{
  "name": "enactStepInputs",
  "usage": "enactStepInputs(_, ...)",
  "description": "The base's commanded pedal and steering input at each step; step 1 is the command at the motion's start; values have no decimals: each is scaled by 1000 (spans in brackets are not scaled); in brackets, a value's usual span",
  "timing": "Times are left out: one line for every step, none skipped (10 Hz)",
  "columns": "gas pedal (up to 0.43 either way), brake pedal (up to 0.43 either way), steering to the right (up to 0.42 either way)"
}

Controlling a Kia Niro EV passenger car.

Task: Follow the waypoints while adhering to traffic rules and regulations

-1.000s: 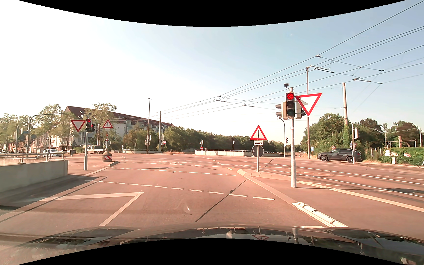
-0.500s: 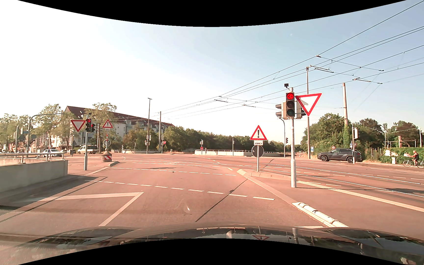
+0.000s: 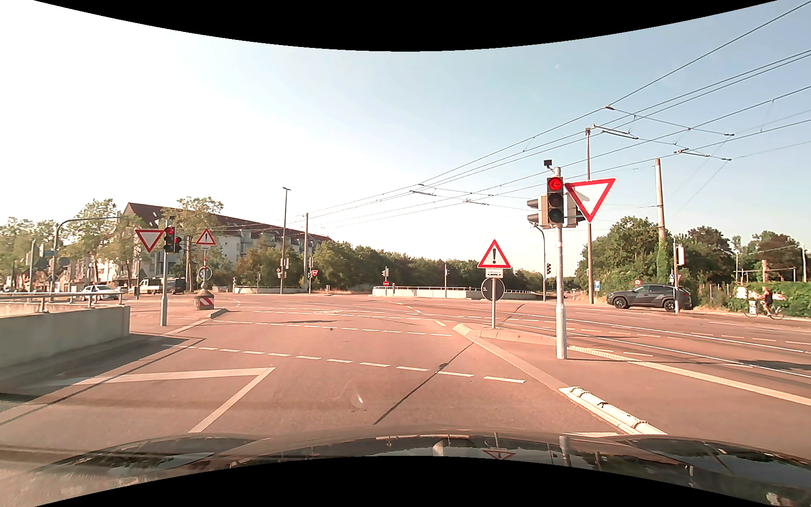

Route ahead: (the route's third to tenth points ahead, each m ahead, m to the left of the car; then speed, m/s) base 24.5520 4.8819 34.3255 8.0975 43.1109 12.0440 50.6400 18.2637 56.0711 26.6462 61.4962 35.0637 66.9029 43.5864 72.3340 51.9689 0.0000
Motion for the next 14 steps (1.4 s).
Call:
enactStepInputs(0, 244, -78)
enactStepInputs(0, 244, -78)
enactStepInputs(0, 244, -78)
enactStepInputs(0, 244, -78)
enactStepInputs(0, 244, -78)
enactStepInputs(0, 244, -78)
enactStepInputs(0, 244, -78)
enactStepInputs(0, 244, -78)
enactStepInputs(0, 244, -78)
enactStepInputs(0, 244, -78)
enactStepInputs(0, 244, -78)
enactStepInputs(0, 244, -78)
enactStepInputs(0, 244, -78)
enactStepInputs(0, 244, -78)
